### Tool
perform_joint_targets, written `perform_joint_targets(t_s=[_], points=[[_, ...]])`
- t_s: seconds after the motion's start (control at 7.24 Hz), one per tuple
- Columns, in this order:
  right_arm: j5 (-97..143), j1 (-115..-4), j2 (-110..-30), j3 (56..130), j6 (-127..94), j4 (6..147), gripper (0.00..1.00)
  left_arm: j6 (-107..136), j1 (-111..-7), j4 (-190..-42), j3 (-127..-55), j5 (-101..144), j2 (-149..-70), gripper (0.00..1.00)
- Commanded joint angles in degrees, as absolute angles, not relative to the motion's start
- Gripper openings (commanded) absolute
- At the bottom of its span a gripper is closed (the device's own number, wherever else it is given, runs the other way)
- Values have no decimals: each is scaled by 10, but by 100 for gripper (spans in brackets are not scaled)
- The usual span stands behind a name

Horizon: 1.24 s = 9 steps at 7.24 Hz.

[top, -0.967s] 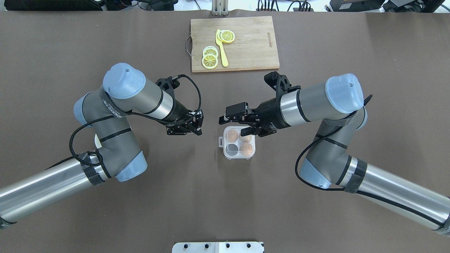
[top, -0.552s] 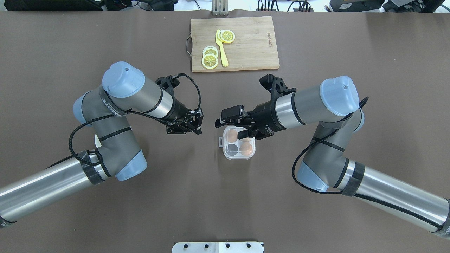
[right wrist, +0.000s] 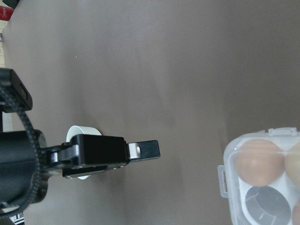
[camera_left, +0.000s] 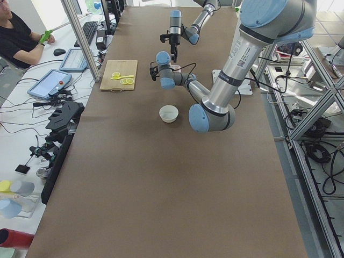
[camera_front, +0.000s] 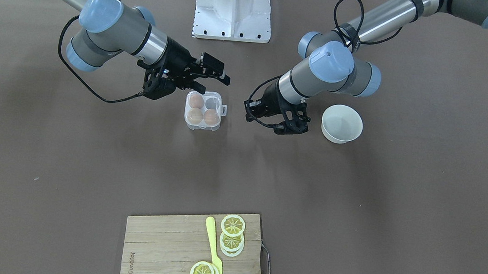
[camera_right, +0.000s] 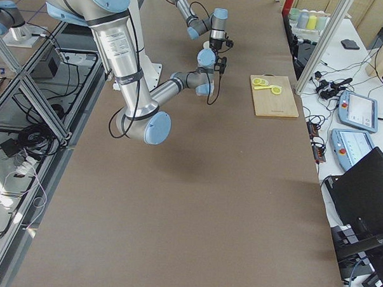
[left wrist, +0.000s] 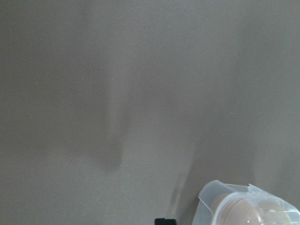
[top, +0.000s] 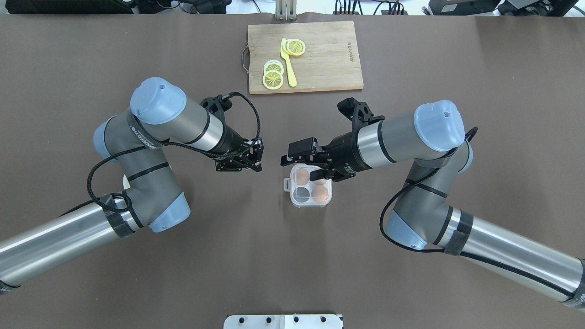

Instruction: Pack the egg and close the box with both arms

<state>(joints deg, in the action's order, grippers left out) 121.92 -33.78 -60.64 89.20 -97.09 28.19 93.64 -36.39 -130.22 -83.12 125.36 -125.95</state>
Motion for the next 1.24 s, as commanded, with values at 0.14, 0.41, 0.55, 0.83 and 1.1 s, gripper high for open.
perform_joint_targets(t_s=[0.14, 0.41, 0.55, 0.83, 1.1], points=[[1226, -350, -606, 897, -972, 282, 100, 934, -458, -1298, -853, 1327, -1242, 9], [1281, -386, -615, 897, -971, 286, 99, 928, -518, -1298, -891, 1338, -1196, 98], [1315, -418, -629, 898, -966, 286, 99, 903, -546, -1298, -940, 1347, -1151, 98], [1360, -514, -678, 893, -844, 306, 99, 785, -617, -1297, -1014, 1349, -1056, 98], [1406, -612, -713, 895, -618, 454, 100, 663, -701, -1296, -1012, 1350, -993, 98]])
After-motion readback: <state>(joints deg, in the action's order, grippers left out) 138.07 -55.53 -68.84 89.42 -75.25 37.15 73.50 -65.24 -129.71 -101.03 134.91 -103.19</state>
